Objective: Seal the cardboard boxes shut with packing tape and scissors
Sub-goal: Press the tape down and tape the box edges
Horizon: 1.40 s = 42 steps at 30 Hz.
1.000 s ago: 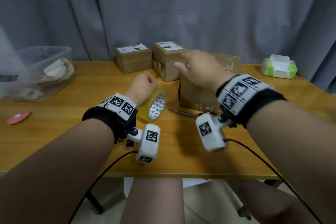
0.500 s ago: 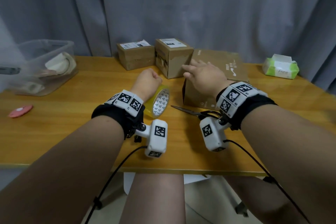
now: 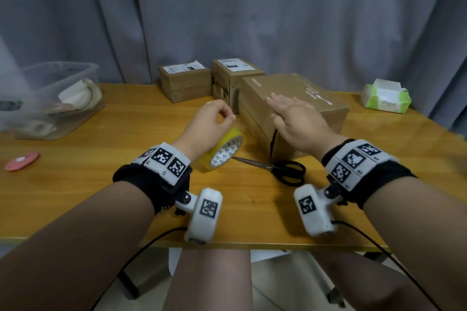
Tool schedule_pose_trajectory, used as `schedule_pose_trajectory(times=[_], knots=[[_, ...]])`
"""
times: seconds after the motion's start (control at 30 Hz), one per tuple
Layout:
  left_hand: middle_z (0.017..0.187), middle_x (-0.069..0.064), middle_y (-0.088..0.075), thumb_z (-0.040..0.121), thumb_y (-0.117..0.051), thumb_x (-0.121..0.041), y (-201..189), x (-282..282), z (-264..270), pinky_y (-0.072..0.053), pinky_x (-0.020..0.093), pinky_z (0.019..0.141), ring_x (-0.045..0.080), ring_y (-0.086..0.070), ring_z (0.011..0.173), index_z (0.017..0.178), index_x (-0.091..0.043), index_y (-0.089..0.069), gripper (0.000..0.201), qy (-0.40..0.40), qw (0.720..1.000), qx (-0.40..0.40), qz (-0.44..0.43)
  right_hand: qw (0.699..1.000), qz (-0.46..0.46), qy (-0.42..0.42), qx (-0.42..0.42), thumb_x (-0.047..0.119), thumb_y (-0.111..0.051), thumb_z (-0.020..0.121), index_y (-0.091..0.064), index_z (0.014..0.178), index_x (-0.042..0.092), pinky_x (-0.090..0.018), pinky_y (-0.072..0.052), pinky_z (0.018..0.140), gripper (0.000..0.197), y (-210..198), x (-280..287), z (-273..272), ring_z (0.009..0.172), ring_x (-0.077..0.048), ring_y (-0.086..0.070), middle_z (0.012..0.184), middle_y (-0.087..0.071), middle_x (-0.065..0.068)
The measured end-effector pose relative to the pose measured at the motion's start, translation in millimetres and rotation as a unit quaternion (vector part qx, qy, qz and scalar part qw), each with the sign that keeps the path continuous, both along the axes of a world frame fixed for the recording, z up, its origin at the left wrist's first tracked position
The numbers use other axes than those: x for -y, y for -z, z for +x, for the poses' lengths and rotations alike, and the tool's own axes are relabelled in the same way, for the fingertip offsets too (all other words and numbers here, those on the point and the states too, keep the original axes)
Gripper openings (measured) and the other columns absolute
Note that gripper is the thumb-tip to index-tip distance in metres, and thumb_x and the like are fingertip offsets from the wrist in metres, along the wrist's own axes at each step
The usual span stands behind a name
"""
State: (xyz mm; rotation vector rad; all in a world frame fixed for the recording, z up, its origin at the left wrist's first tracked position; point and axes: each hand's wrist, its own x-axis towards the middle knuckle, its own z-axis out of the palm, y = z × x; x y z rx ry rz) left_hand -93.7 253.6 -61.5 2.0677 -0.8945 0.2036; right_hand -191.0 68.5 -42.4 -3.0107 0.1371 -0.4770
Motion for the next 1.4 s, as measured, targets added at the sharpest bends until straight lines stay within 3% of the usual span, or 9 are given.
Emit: schedule_pose_trajectory(times=[0.17, 0.3, 0.47, 0.6, 0.67, 0.77, 0.93, 1.07, 1.4], knots=[[0.092, -0.010, -0.047, 0.094, -0.053, -0.021, -3.4, 1.2, -8.1, -0.037, 0.011, 0.070, 0.003, -0.047, 0.080, 0.091, -0.017, -0.055, 0.006, 0.028, 0.997, 0.069, -0.009, 0.984, 0.149, -0.052, 0.087, 0.044, -0.054, 0.093, -0.049, 0.138, 0.016, -0.031, -0.029, 0.111, 0.053, -11.6, -14.5, -12.7, 0.130, -0.015, -0.045, 0.140, -0.051, -0.002], [0.097, -0.004, -0.044, 0.095, -0.052, -0.018, -8.5, 6.4, -15.7, -0.038, 0.016, 0.071, 0.004, -0.044, 0.078, 0.094, -0.010, -0.054, 0.007, 0.056, 0.992, 0.113, -0.007, 0.974, 0.221, -0.043, 0.037, 0.023, -0.065, 0.088, -0.063, 0.122, 0.011, -0.032, -0.049, 0.089, 0.036, -17.8, -45.7, -2.2, 0.101, -0.016, -0.061, 0.108, -0.067, -0.004], [0.106, 0.000, -0.038, 0.097, -0.049, -0.019, -8.8, 2.7, -14.3, -0.042, 0.026, 0.078, 0.013, -0.046, 0.086, 0.107, -0.005, -0.052, 0.017, 0.051, 0.992, 0.117, 0.012, 0.987, 0.160, 0.021, 0.008, 0.016, -0.061, 0.089, -0.069, 0.088, 0.014, -0.024, -0.034, 0.062, 0.008, -32.5, -58.1, 19.4, 0.077, -0.016, -0.050, 0.074, -0.055, 0.001], [0.099, -0.004, -0.050, 0.094, -0.054, -0.030, -7.7, -6.1, -10.3, -0.041, 0.015, 0.073, 0.005, -0.049, 0.088, 0.122, -0.014, -0.042, 0.035, 0.040, 0.997, -0.055, -0.036, 0.975, 0.200, 0.045, 0.088, 0.016, -0.062, 0.088, -0.071, 0.089, 0.013, -0.022, -0.036, 0.070, 0.010, -27.6, -58.1, 28.4, 0.081, -0.015, -0.053, 0.084, -0.058, 0.000], [0.074, -0.007, -0.051, 0.094, -0.056, -0.032, -8.1, -11.2, -7.2, -0.037, 0.016, 0.055, -0.002, -0.047, 0.061, 0.097, -0.017, -0.053, 0.016, 0.054, 0.992, -0.108, -0.022, 0.970, 0.218, 0.041, 0.097, 0.022, -0.062, 0.091, -0.069, 0.085, 0.013, -0.022, -0.036, 0.070, 0.013, -22.6, -59.2, 27.4, 0.081, -0.015, -0.054, 0.082, -0.058, 0.001], [0.051, -0.009, -0.036, 0.094, -0.054, -0.034, -8.8, -18.4, -3.4, -0.024, 0.018, 0.043, 0.002, -0.033, 0.039, 0.065, -0.019, -0.048, 0.034, 0.049, 0.997, -0.053, 0.031, 0.969, 0.216, 0.039, 0.114, 0.025, -0.058, 0.094, -0.064, 0.082, 0.013, -0.024, -0.035, 0.069, 0.017, -17.9, -62.5, 23.9, 0.081, -0.014, -0.051, 0.084, -0.056, 0.000], [0.061, -0.009, -0.042, 0.093, -0.054, -0.040, -13.5, -21.6, 5.6, -0.026, 0.021, 0.048, 0.006, -0.039, 0.055, 0.086, -0.013, -0.053, 0.028, -0.031, 0.995, 0.030, 0.085, 0.966, 0.201, 0.007, 0.162, 0.024, -0.058, 0.094, -0.067, 0.085, 0.010, -0.021, -0.030, 0.068, 0.019, -25.9, -72.7, 17.4, 0.082, -0.010, -0.045, 0.086, -0.052, 0.002], [0.066, -0.012, -0.041, 0.092, -0.058, -0.033, -10.2, -25.1, -0.1, -0.032, 0.012, 0.052, 0.000, -0.043, 0.057, 0.115, -0.019, -0.051, 0.029, 0.036, 0.999, 0.022, 0.025, 0.961, 0.233, 0.027, 0.147, 0.024, -0.058, 0.095, -0.067, 0.092, 0.007, -0.016, -0.028, 0.065, 0.020, -24.6, -63.2, 15.7, 0.082, -0.010, -0.048, 0.085, -0.055, 0.002], [0.071, -0.011, -0.047, 0.092, -0.057, -0.034, -1.8, -22.2, 7.0, -0.035, 0.021, 0.057, 0.004, -0.044, 0.066, 0.105, -0.019, -0.057, 0.020, 0.033, 0.996, 0.050, 0.073, 0.961, 0.233, 0.024, 0.145, 0.026, -0.060, 0.093, -0.068, 0.100, 0.011, -0.026, -0.044, 0.075, 0.018, -16.2, -70.4, 17.5, 0.086, -0.013, -0.057, 0.090, -0.062, 0.001]])
